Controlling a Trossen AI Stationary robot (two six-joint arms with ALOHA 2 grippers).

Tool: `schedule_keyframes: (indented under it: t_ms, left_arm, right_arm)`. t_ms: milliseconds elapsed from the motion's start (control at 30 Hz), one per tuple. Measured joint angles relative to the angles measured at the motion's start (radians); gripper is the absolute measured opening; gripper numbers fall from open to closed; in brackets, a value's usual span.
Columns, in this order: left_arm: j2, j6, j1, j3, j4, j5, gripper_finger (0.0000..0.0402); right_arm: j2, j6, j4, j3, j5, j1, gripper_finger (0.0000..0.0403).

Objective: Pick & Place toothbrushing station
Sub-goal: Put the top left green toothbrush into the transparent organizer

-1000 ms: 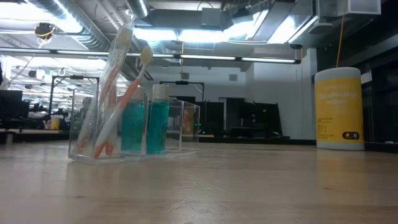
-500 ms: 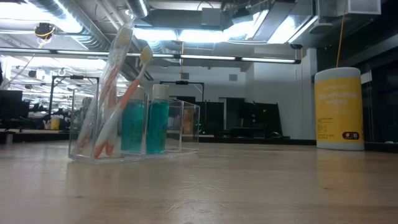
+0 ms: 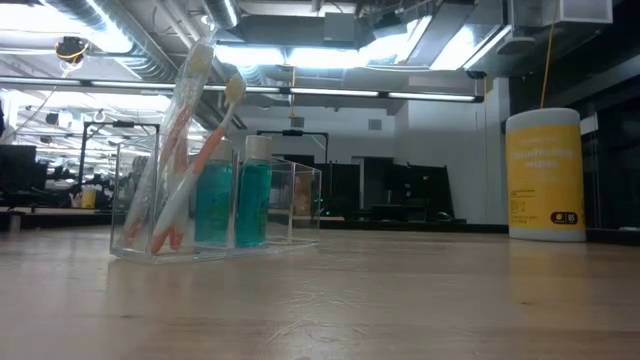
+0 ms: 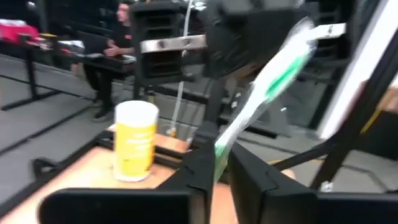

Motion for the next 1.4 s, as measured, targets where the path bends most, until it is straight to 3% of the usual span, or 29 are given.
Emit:
schedule_keyframes:
  t_ms: [333,467,700,833,1267,1400]
  left_arm:
    - [-0.114,0.079,-0.004,-0.002,-0.12,-0.023,0.0163]
    - [-0.187,0.16,-0.038,-0.002,-0.117,-0.147,0.019]
    - [-0.302,0.333,-0.16,-0.002,-0.117,-0.526,0.0191]
    - [-0.321,0.352,-0.244,-0.002,-0.117,-0.659,0.0183]
    - [-0.247,0.322,-0.498,-0.003,-0.054,-0.892,0.0177]
    - [-0.228,0.357,-0.549,-0.003,-0.004,-0.951,0.0177]
  right_arm:
    - [0.0,-0.018,-0.007,0.001,0.004,0.0,0.0001]
    - [0.0,-0.034,-0.067,0.002,0.004,0.0,0.0001]
    - [0.049,-0.066,-0.165,0.002,-0.007,0.006,0.0]
    - [0.111,-0.046,-0.14,0.002,-0.054,-0.003,0.0]
    - [0.236,-0.045,-0.134,0.0,-0.113,-0.061,0.0]
    - [0.254,-0.004,-0.004,-0.069,-0.134,-0.077,0.0]
